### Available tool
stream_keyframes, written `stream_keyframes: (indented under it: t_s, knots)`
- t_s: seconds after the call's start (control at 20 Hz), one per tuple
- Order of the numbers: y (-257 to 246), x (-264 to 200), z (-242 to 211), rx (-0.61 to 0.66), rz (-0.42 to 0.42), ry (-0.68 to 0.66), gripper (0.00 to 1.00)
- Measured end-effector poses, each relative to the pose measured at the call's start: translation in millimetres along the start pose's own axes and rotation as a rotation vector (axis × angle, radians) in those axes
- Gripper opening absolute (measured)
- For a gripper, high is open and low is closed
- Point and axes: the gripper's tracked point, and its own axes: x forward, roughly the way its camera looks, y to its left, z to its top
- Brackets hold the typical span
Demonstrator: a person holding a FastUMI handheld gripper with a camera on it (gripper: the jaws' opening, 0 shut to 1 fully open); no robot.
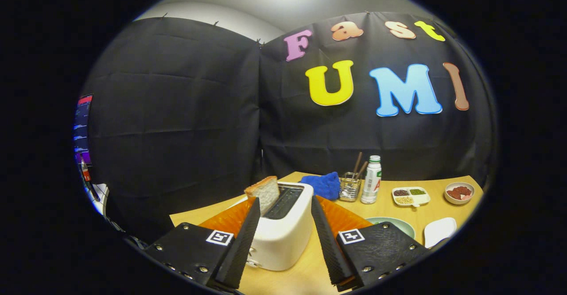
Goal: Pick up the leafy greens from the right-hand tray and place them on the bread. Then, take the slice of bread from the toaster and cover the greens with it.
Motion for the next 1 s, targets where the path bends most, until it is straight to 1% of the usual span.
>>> stream_keyframes:
  t_s: [0.1, 0.25, 0.45, 0.75, 1.0]
  knots:
    - [17, 12, 0, -0.025, 0.005, -0.008, 0.72]
    - [34, 30, -9, -0.04, -0.011, 0.012, 0.72]
    - [48, 53, -19, -0.022, -0.035, 0.045, 0.72]
    - [52, 76, -22, -0.023, -0.078, 0.079, 0.72]
    - [48, 88, -19, -0.024, -0.114, 0.077, 0.72]
